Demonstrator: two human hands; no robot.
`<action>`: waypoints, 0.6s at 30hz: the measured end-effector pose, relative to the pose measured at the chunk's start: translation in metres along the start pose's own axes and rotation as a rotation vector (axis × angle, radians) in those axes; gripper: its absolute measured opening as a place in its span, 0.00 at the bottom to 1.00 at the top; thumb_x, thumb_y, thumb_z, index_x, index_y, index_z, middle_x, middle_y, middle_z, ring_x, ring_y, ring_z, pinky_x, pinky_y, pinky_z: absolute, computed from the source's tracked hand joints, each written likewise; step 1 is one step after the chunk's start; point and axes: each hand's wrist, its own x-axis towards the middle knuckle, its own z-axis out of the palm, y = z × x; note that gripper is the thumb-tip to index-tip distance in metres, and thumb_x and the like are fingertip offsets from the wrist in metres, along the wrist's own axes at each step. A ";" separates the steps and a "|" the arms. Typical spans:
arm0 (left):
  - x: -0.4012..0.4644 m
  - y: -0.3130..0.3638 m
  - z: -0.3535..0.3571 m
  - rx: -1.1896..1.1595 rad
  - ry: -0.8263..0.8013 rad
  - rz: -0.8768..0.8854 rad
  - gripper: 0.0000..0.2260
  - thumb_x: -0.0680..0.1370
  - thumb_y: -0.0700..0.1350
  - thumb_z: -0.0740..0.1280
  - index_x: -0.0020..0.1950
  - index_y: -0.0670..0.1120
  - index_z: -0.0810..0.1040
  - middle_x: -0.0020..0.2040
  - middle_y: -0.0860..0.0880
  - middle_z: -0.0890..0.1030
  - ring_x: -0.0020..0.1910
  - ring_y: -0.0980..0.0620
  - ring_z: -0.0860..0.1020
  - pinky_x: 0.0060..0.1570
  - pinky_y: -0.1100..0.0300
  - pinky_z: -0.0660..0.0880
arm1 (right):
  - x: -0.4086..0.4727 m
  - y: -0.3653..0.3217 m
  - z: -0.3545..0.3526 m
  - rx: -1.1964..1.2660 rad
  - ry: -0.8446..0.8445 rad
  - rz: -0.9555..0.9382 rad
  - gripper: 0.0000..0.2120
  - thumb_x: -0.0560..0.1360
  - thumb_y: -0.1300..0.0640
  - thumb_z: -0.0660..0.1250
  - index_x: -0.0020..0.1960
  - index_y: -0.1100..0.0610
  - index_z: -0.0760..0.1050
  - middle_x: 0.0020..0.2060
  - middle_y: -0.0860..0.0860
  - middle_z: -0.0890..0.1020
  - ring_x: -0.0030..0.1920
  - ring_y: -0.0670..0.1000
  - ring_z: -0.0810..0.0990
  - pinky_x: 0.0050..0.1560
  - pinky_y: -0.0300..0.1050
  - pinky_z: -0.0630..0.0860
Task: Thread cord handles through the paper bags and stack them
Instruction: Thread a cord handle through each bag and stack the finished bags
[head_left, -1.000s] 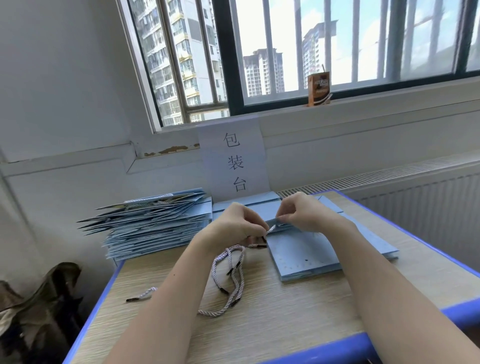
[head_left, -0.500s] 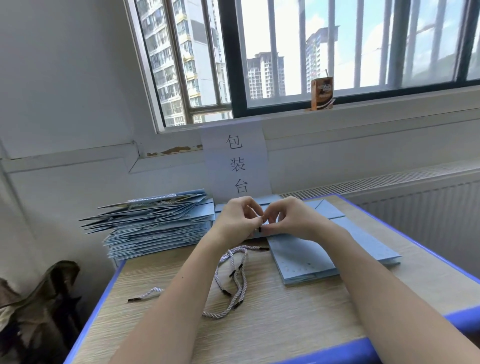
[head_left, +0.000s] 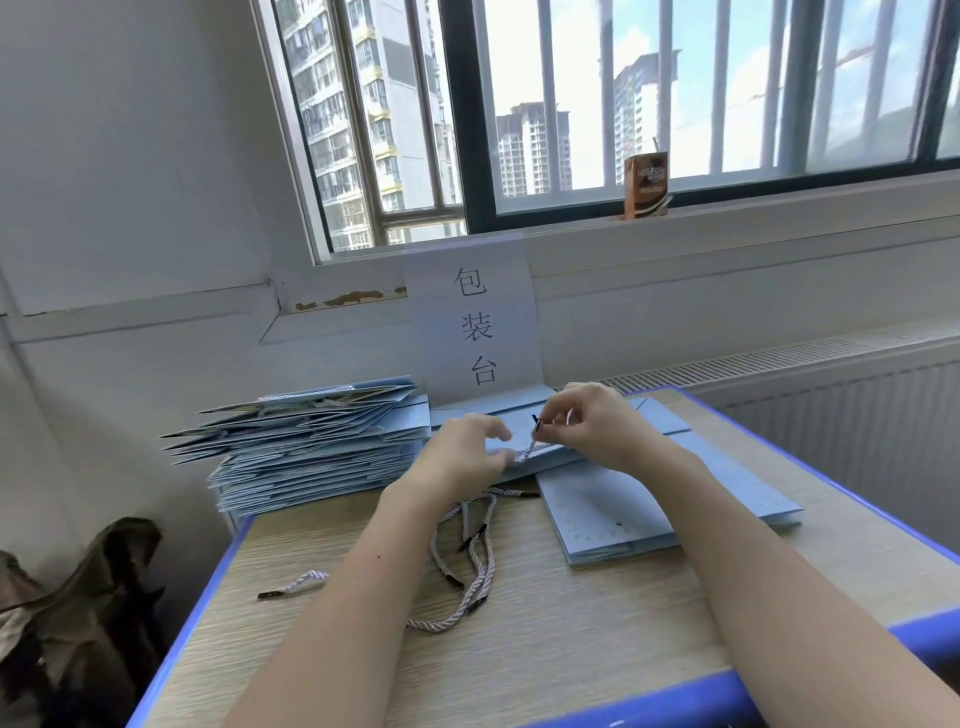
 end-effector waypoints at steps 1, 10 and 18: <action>0.000 -0.001 0.001 -0.007 -0.022 -0.009 0.13 0.79 0.53 0.68 0.61 0.49 0.81 0.61 0.52 0.80 0.62 0.52 0.75 0.63 0.56 0.71 | 0.000 0.000 0.000 -0.021 0.028 -0.012 0.08 0.73 0.55 0.76 0.37 0.48 0.81 0.36 0.47 0.78 0.34 0.42 0.71 0.35 0.33 0.66; 0.000 0.005 0.007 -0.012 0.115 0.038 0.17 0.83 0.46 0.62 0.33 0.50 0.73 0.34 0.48 0.75 0.38 0.45 0.73 0.39 0.52 0.69 | -0.004 -0.006 -0.004 0.029 0.133 -0.023 0.07 0.71 0.56 0.74 0.34 0.50 0.83 0.28 0.42 0.82 0.31 0.38 0.75 0.34 0.28 0.68; 0.004 0.003 0.008 -0.107 0.129 0.017 0.14 0.82 0.47 0.64 0.36 0.52 0.76 0.33 0.51 0.75 0.34 0.53 0.71 0.34 0.59 0.66 | -0.006 -0.002 -0.002 -0.085 -0.079 0.094 0.07 0.71 0.57 0.72 0.35 0.56 0.82 0.34 0.58 0.82 0.31 0.47 0.71 0.31 0.41 0.68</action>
